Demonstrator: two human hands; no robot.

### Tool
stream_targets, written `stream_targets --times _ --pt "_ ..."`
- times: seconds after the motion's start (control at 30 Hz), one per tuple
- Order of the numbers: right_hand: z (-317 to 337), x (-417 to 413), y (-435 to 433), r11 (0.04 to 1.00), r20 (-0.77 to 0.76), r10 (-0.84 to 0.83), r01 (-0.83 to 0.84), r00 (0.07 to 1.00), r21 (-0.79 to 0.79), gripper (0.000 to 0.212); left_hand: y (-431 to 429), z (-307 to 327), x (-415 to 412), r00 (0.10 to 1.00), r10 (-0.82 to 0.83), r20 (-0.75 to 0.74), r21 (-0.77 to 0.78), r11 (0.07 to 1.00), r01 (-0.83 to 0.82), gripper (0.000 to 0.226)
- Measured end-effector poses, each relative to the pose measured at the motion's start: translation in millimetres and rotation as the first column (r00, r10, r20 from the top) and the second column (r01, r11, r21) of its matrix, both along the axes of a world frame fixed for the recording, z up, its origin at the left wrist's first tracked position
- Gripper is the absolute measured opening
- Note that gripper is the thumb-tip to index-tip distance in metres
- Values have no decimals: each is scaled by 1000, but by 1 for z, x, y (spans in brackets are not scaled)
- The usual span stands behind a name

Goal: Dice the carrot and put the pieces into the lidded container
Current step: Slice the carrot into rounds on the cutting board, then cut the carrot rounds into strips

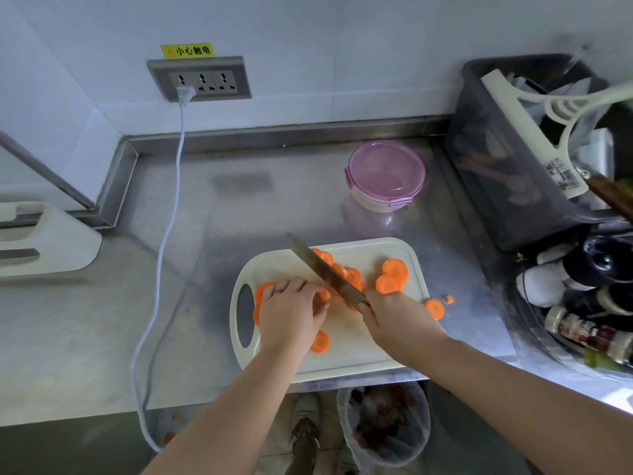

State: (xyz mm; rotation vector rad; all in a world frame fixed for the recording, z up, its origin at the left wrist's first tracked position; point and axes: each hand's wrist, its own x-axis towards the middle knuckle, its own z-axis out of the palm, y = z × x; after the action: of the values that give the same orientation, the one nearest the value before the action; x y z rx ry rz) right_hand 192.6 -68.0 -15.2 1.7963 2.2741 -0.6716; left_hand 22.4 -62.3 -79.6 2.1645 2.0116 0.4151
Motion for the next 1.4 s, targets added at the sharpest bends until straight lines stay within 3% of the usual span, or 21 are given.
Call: stream_targets --times 0.3,0.43,0.53,0.6,0.63,0.7,0.73,0.77,0.83,0.93,1.03,1.2,1.33,1.4 --pt "1 14 6 996 -6 -74 74 997 50 22 23 6 -9 987 103 -125 -82 990 -113 17" --pt "1 19 7 989 85 12 -24 996 143 21 46 8 -29 983 148 -112 -194 966 -168 19" --pt "-1 26 9 975 130 41 -68 991 214 24 56 17 -48 943 260 207 -190 957 -222 22" --pt "-2 33 11 941 169 99 -147 981 304 21 58 38 -59 839 310 447 -74 948 -311 24" --pt "-2 35 12 907 182 134 -194 974 373 15 57 49 -61 836 236 495 21 959 -284 23" --pt "4 36 13 868 216 195 -270 957 416 23 49 74 -52 881 -66 468 135 991 3 30" --pt "8 36 14 854 233 203 -288 951 434 27 43 83 -42 874 -231 427 107 973 205 39" --pt "11 35 16 837 243 221 -311 945 450 30 37 87 -31 862 -362 356 21 925 380 50" --pt "17 30 18 810 258 273 -366 927 457 32 30 82 -13 825 -541 163 -154 812 563 67" --pt "15 27 21 801 303 301 -412 904 434 32 30 64 -3 781 -625 9 -231 758 610 65" --pt "13 30 21 804 327 314 -432 892 408 31 30 51 -10 782 -623 23 -178 767 616 65" --pt "18 39 21 835 382 259 -404 887 373 25 21 20 -32 783 -617 -83 49 782 621 37" --pt "21 42 19 864 374 245 -376 895 335 10 17 16 -32 827 -560 -57 119 818 562 36" --pt "21 39 20 873 393 252 -382 884 302 14 15 24 -23 822 -568 -49 118 814 569 42"
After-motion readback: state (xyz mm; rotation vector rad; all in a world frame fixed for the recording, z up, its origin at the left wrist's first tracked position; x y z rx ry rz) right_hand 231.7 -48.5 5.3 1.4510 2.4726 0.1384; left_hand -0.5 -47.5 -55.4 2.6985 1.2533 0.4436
